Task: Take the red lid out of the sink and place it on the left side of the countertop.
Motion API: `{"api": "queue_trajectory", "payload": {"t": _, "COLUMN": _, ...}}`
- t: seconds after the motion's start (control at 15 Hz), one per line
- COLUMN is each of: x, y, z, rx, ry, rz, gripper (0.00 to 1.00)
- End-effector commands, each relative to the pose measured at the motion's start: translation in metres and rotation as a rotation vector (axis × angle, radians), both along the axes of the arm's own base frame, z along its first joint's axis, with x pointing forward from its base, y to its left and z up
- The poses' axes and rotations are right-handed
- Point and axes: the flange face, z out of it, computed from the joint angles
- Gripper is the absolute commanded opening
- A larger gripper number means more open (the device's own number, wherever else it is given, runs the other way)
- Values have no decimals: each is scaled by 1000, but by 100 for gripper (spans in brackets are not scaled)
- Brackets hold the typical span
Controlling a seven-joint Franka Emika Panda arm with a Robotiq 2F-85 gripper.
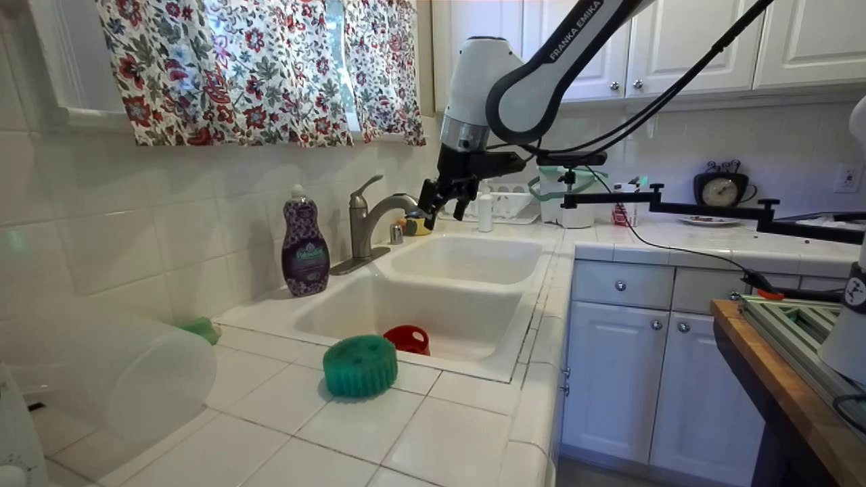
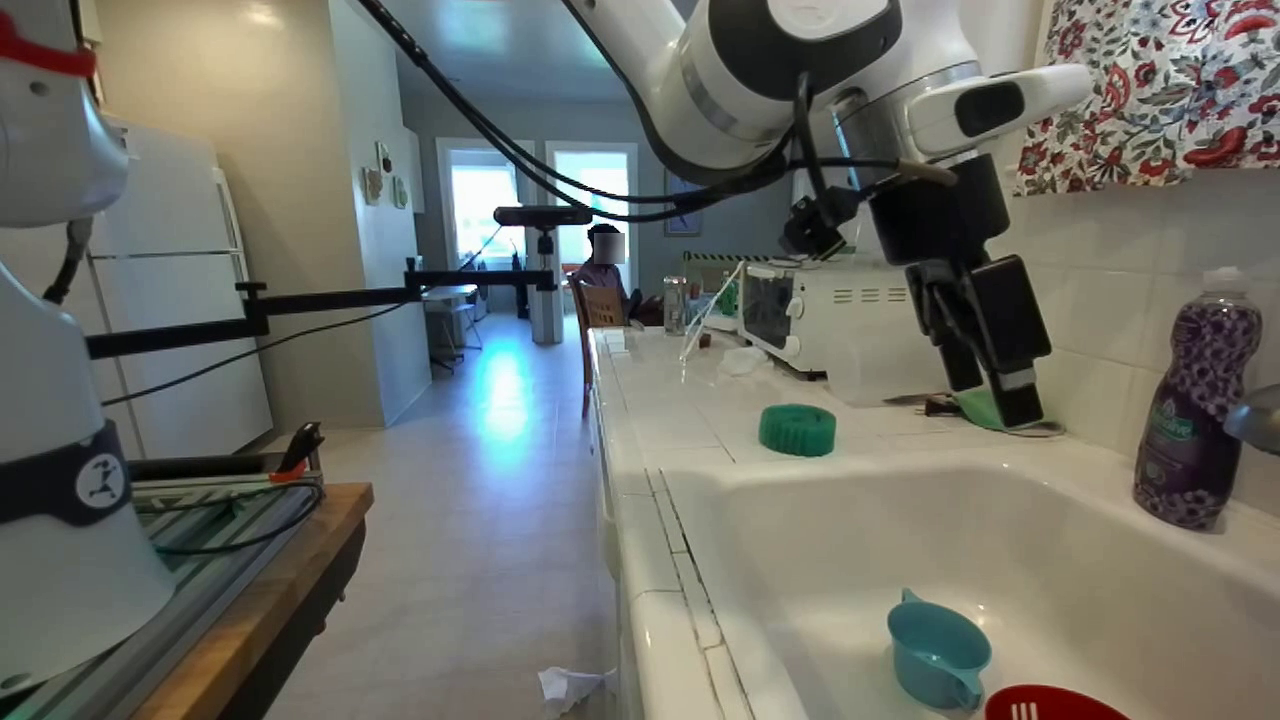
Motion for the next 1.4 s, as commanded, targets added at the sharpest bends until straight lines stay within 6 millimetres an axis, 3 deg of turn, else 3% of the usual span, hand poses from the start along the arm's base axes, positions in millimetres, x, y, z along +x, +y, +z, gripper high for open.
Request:
{"api": "queue_trajectory", "payload": {"t": 0.0, "x": 0, "y": 0, "z": 0, "rx": 1, "ry": 1, "rz": 1, "gripper": 100}}
{"api": "queue_trajectory", "payload": {"t": 0.2, "x": 11, "y": -2, "z": -32, "rx": 11, "ry": 59, "rz": 21, "gripper": 100}}
{"api": "queue_trajectory", "payload": {"t": 0.47, "x": 28, "y": -8, "z": -91, "rx": 20, "ry": 136, "rz": -4, "gripper": 100}}
{"api": "queue_trajectory", "payload": {"t": 0.8, "x": 77, "y": -25, "z": -142, "rx": -5, "ry": 163, "rz": 21, "gripper": 100}}
{"api": "queue_trajectory", "payload": {"t": 0.93, "x": 98, "y": -20, "z": -156, "rx": 1, "ry": 196, "rz": 47, "gripper": 100}}
{"api": "queue_trajectory", "payload": {"t": 1.0, "x": 76, "y": -22, "z": -145, "rx": -16, "ry": 164, "rz": 16, "gripper": 100}}
{"api": "queue_trajectory", "payload": {"t": 1.33, "x": 81, "y": -24, "z": -148, "rx": -25, "ry": 165, "rz": 16, "gripper": 100}}
